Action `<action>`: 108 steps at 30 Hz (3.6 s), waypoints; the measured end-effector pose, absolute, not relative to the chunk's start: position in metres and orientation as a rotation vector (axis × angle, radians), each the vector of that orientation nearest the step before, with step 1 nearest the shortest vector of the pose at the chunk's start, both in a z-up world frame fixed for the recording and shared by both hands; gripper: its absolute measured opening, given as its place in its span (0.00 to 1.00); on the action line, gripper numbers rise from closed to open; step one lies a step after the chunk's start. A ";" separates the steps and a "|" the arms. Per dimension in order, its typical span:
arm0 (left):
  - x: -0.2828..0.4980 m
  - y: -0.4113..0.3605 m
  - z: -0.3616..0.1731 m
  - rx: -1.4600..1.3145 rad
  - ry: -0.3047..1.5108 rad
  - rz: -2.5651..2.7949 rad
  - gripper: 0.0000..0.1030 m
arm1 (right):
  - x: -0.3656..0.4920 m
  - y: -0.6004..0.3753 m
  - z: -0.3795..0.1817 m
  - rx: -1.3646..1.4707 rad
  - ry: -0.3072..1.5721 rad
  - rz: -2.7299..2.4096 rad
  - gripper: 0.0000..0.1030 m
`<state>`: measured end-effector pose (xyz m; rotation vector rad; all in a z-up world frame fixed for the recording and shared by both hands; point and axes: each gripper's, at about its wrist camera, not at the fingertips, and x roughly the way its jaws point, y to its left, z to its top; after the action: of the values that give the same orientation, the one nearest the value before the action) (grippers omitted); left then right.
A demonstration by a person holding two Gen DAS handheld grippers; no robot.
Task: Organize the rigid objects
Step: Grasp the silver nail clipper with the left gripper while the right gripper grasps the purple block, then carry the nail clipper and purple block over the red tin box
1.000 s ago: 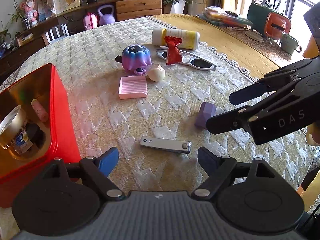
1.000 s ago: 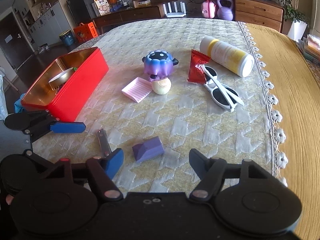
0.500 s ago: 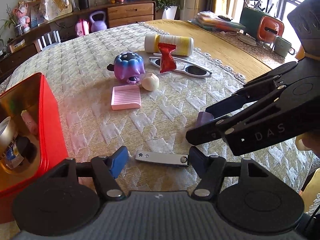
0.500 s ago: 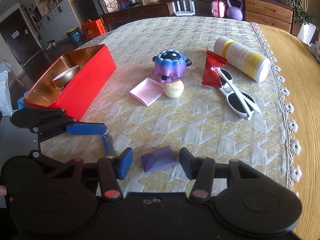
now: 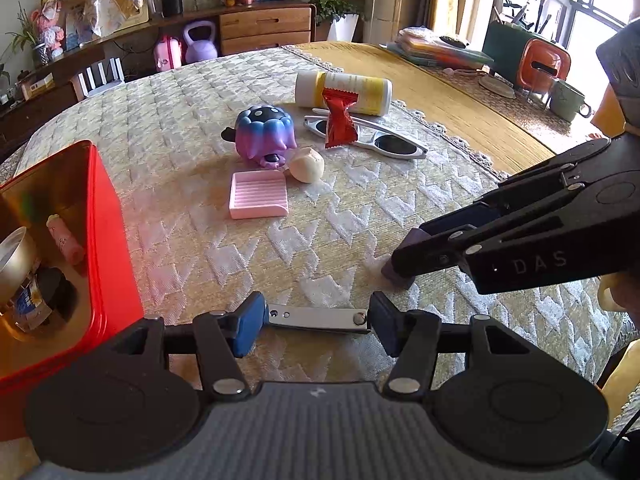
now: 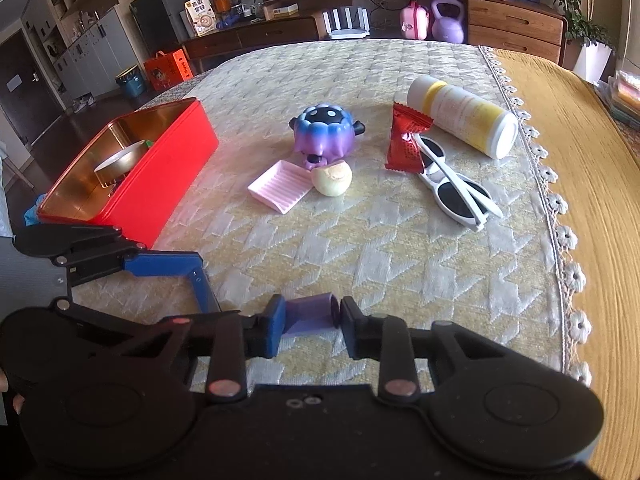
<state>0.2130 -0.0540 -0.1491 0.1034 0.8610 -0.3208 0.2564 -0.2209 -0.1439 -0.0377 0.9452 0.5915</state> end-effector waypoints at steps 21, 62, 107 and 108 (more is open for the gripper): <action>0.196 -0.041 -0.147 0.076 0.890 -0.298 0.56 | 0.254 -0.218 -0.144 -0.211 0.943 0.665 0.44; 0.165 0.007 -0.082 -0.002 0.810 -0.178 0.56 | 0.209 -0.168 -0.081 -0.226 0.834 0.662 0.19; 0.224 0.133 -0.109 -0.097 0.895 0.069 0.56 | 0.302 0.019 -0.086 -0.382 0.900 0.767 0.19; 0.224 0.133 -0.111 -0.099 0.900 0.069 0.56 | 0.303 0.022 -0.089 -0.392 0.908 0.767 0.19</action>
<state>0.2245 0.1332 -0.1111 -0.0995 0.9003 0.0694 0.3030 0.0219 -0.0887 -0.3921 0.9076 0.7665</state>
